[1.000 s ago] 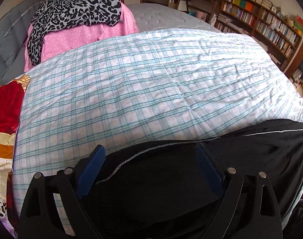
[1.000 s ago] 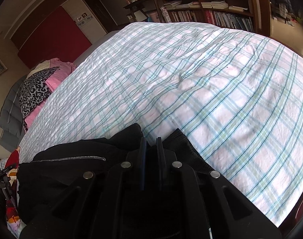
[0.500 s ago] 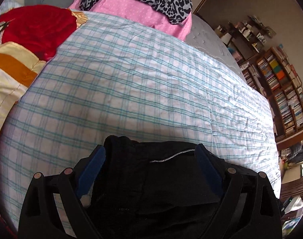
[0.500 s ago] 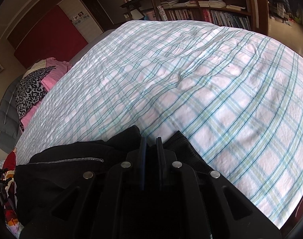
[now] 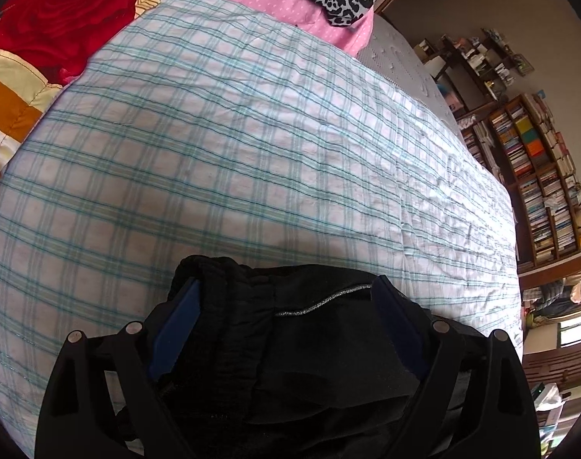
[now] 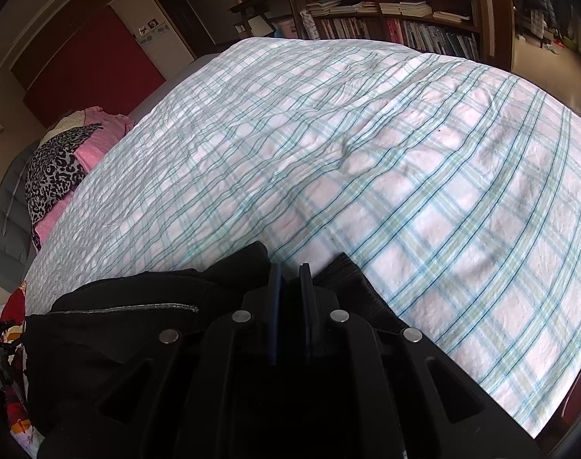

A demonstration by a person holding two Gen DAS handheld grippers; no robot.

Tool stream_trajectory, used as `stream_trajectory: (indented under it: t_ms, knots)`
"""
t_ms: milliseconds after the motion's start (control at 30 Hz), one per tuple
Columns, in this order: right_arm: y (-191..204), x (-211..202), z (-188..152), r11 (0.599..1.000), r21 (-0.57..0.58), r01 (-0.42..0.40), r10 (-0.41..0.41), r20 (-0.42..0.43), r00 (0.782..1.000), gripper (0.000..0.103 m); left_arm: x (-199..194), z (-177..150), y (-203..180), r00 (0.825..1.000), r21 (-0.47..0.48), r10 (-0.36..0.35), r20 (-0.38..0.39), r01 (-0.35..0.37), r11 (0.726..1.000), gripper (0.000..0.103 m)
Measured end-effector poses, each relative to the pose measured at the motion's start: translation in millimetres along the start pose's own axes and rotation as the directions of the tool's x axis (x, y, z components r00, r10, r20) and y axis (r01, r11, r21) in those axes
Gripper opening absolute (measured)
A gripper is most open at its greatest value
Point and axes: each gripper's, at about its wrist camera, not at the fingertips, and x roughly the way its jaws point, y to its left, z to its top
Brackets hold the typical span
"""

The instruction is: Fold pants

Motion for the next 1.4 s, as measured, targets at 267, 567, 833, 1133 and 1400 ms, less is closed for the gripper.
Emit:
stream_trajectory:
  t_ms: [267,567,833,1133,1400]
  knots:
    - [0,2,0,1.0,-0.005,0.015,-0.015,0.004,1.0,0.009,7,-4,12,0.999,-0.03,-0.044,-0.022,0.043,0.999,0.082]
    - [6,0,3,0.999,-0.031,0.04,-0.04,0.002,0.999,0.009,-11,-14,30,0.995,-0.126,0.037,0.088,-0.026,0.992,0.015]
    - [20,-25,19,0.998,-0.06,0.03,-0.025,0.085,0.996,0.009,-101,-54,16,0.959,-0.032,-0.108,0.263,0.121,0.992,0.013]
    - [11,-65,1,0.997,-0.036,0.067,-0.06,0.168,0.984,0.009,-171,-163,43,0.915,-0.007,-0.168,0.367,0.184,0.983,0.013]
    - [-36,-82,-18,0.988,0.117,0.099,-0.113,0.124,0.986,0.01,-163,-229,90,0.923,-0.094,-0.125,0.363,0.169,0.981,0.013]
